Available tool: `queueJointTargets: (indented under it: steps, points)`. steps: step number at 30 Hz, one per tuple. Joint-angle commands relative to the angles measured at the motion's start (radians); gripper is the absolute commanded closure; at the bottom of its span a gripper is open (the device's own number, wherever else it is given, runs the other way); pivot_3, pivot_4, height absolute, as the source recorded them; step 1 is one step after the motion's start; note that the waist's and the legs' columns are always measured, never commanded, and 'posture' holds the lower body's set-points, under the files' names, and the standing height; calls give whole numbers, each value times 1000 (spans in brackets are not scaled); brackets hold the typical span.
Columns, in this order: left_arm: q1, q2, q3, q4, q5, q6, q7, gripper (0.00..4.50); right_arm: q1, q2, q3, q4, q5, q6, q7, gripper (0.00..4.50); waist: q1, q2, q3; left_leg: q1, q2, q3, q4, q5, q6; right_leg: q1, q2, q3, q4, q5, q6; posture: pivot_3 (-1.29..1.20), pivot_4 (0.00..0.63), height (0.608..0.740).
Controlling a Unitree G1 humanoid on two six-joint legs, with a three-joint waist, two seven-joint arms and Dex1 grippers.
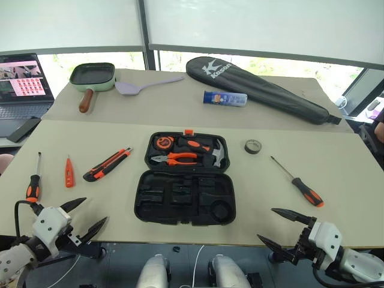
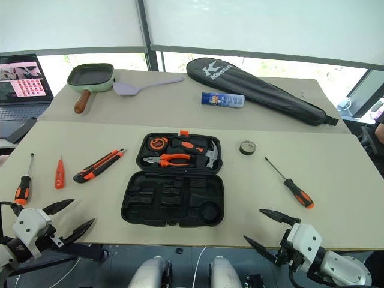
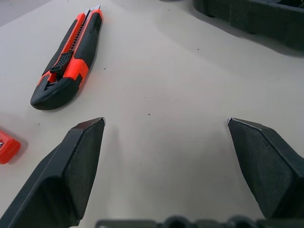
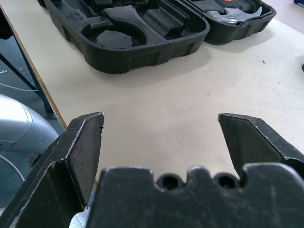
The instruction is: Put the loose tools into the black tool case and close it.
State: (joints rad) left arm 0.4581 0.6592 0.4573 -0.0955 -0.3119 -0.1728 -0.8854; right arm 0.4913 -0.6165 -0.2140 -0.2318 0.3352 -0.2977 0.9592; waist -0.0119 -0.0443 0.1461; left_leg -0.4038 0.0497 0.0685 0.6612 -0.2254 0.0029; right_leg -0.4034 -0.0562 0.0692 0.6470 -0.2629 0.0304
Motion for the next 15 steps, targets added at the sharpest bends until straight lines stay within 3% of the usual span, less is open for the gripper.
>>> queueJointTargets:
  steps: [1, 4, 8, 15]
  points:
    - [-16, 15, 44, -36, -84, 61, 4, 58, -35, 4, 6, -40, -2, -11, -17, 42, 0, 0, 0, 0, 0, 0, 0, 0, 0, 0, 0, 0, 0, 0, 0, 0, 150, 740]
    - [-17, 12, 124, -103, -225, 215, 42, 58, -128, 56, 55, -91, 75, -35, -13, 42, -4, -2, 0, 0, 1, -1, 0, 0, 0, 0, 1, 0, 1, 0, 0, 0, 150, 740]
    - [40, -56, 227, -88, -268, 291, 134, 58, -234, 148, 95, -205, 260, 10, -34, 42, -11, 2, -1, 1, 2, -5, 0, 0, 0, 0, 1, 0, 1, 0, 0, 0, 150, 740]
    - [101, -126, 445, -2, -401, 493, 316, 58, -288, 176, 141, -273, 276, -9, -8, 42, 0, -4, -3, 0, 0, -6, -1, -1, 0, 0, 0, -2, 1, 0, 1, 0, 150, 740]
